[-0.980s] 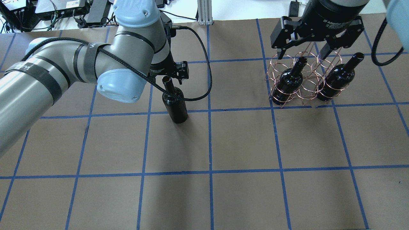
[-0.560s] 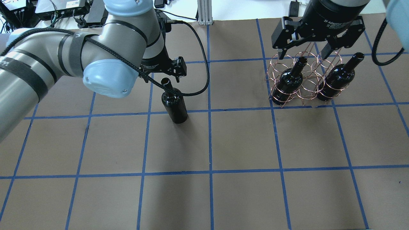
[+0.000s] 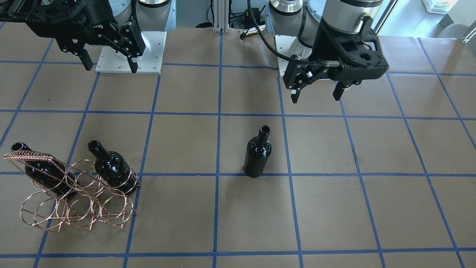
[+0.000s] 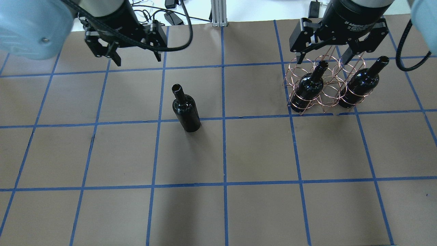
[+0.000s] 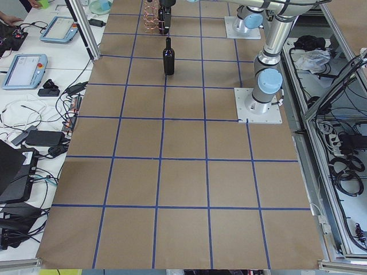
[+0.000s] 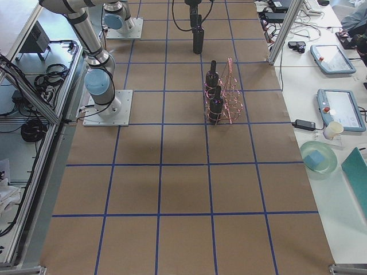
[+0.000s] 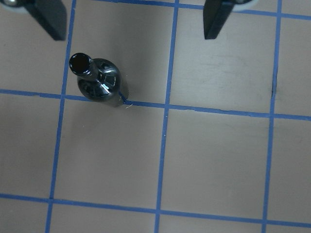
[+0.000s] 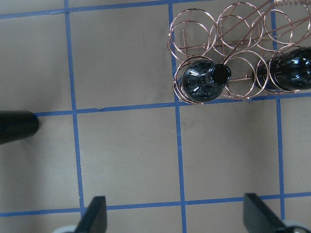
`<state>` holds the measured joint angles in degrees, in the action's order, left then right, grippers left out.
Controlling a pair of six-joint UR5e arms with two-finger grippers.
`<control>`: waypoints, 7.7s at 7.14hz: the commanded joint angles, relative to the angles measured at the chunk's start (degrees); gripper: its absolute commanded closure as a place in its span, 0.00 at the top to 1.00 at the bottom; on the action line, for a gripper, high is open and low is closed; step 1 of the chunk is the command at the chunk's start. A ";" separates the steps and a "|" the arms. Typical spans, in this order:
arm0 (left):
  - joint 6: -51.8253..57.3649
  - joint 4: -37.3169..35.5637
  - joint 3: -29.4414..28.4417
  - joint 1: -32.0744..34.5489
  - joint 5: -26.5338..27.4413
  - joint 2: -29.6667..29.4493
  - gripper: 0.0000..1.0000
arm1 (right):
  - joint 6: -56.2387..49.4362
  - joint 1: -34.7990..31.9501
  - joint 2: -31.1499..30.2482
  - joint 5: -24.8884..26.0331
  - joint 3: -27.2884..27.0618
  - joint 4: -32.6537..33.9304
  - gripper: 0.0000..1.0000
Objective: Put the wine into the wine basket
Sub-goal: 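Open the left gripper and raise it away from the bottle, then reach the right gripper across to the bottle neck, then close the right gripper on the bottle neck, then lift the bottle and carry it to the wire rack with the right gripper, then tilt the bottle and lower it into the empty rack slot, then open the right gripper to release the bottle in the rack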
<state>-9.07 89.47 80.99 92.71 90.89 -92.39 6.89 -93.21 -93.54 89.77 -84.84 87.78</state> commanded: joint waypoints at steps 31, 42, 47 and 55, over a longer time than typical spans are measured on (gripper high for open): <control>10.51 5.64 4.43 -2.47 0.87 4.77 1.00 | 9.64 -11.08 6.04 5.93 3.75 -7.87 0.00; 10.48 5.46 6.11 -1.66 1.22 5.73 1.00 | -19.11 15.52 12.57 -0.73 6.44 5.90 0.00; 11.00 5.54 6.11 -1.83 1.22 5.91 1.00 | -19.29 15.43 13.81 -0.83 5.04 5.38 0.00; 11.09 5.63 6.11 -2.10 1.48 6.09 1.00 | -20.69 15.43 18.40 0.14 1.96 10.31 0.59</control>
<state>2.02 95.17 87.10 90.64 92.35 -86.31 -13.79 -77.78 -74.70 89.62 -82.75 98.19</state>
